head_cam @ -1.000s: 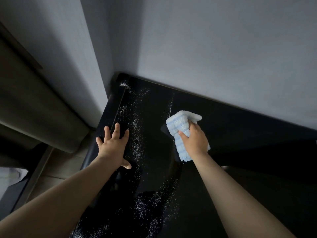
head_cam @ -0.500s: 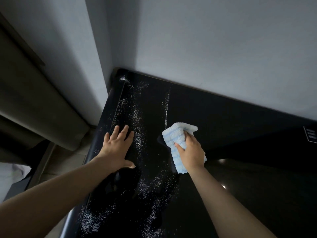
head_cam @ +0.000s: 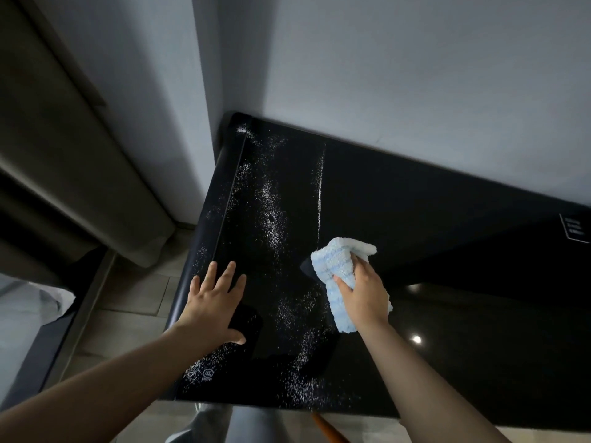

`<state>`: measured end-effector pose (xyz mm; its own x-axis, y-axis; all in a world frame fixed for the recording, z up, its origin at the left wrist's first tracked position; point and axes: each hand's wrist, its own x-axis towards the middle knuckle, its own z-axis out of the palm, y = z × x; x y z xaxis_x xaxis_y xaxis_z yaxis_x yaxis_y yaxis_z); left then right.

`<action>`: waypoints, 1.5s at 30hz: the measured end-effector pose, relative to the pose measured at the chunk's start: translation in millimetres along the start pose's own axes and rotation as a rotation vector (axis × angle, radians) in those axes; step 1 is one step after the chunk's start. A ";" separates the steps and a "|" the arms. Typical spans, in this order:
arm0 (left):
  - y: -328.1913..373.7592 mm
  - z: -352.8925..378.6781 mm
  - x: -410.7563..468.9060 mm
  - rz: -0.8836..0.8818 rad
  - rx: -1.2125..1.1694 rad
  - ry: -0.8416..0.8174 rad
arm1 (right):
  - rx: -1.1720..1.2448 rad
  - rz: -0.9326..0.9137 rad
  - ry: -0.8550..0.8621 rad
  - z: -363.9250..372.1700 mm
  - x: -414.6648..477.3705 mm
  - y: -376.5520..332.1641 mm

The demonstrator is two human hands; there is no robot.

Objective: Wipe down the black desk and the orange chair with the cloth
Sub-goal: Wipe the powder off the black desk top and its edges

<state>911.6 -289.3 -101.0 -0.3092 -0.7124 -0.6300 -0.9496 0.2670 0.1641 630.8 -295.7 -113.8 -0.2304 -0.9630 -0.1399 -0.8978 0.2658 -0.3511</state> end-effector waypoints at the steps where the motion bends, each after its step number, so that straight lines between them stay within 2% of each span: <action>1: -1.4 1.6 -1.7 -0.001 -0.011 -0.001 | -0.003 0.004 -0.002 0.9 -5.7 0.6; 17: 3.4 3.7 -2.0 -0.049 0.038 0.018 | -0.008 0.081 -0.001 14.9 -107.7 9.2; 45: 8.3 3.3 0.5 -0.072 0.013 0.023 | 0.053 0.185 -0.024 23.6 -221.3 19.9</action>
<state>903.7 -285.3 -102.4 -0.2415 -0.7447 -0.6222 -0.9687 0.2229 0.1092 672.8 -76.3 -111.7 -0.3802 -0.8963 -0.2283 -0.8198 0.4409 -0.3655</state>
